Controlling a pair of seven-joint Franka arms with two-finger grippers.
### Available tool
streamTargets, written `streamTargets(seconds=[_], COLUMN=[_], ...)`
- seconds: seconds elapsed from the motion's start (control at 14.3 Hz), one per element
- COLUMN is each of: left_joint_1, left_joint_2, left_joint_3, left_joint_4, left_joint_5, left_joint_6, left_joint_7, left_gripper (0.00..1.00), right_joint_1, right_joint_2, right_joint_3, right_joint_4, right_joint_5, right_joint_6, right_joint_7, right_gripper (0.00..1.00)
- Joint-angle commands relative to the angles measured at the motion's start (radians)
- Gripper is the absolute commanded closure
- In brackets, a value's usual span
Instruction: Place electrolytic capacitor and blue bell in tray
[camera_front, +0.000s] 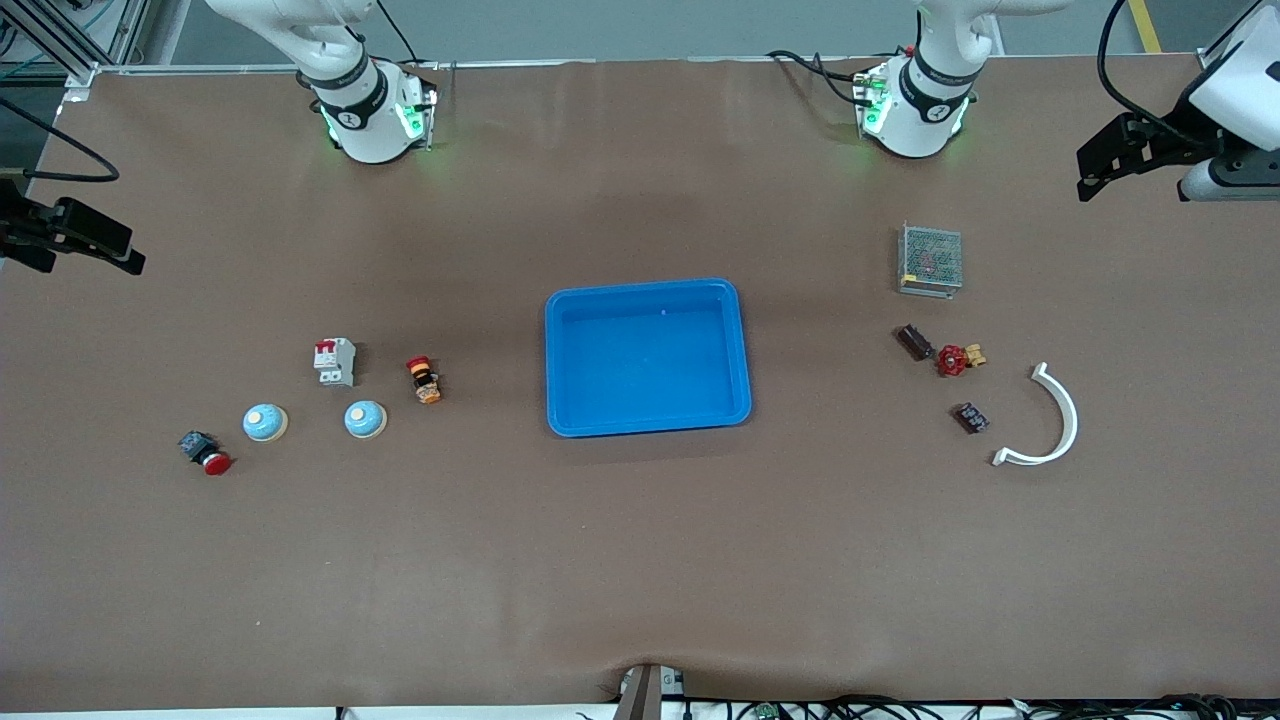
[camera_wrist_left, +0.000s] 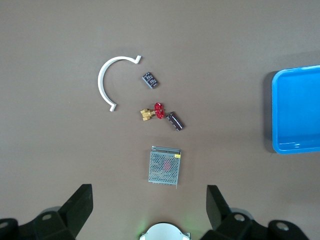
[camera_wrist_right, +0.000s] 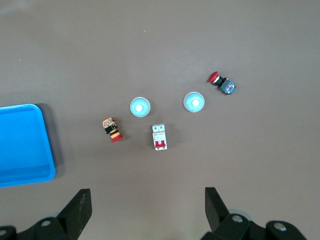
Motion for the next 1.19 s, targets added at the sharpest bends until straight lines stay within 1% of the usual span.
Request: streamTargets(seconds=[0.0, 0.14, 0.28, 0.63, 1.12], left_joint_1=[0.004, 0.007, 0.035, 0.032, 0.024], left_joint_2=[0.0, 0.0, 0.0, 0.012, 0.068], left_joint_3=[0.002, 0.006, 0.011, 0.008, -0.003], left_joint_4=[0.009, 0.009, 0.009, 0.016, 0.002], left_joint_5=[-0.001, 0.0, -0.009, -0.003, -0.015], left_joint_6=[-0.015, -0.017, -0.017, -0.017, 0.02], left_joint_7=[0.019, 0.019, 0.023, 0.003, -0.004], left_gripper=[0.0, 0.0, 0.0, 0.0, 0.0], right_joint_1=[0.009, 0.009, 0.012, 0.014, 0.009], right_joint_2=[-0.017, -0.017, -0.017, -0.017, -0.02], right_joint_3=[0.007, 0.007, 0.007, 0.007, 0.006], right_joint_4=[-0.015, -0.015, -0.015, -0.015, -0.018], right_joint_5=[-0.032, -0.032, -0.032, -0.032, -0.032], right_joint_6=[0.011, 0.012, 0.012, 0.017, 0.014], right_joint_7=[-0.012, -0.012, -0.012, -0.012, -0.012], right_gripper=[0.0, 0.0, 0.0, 0.0, 0.0])
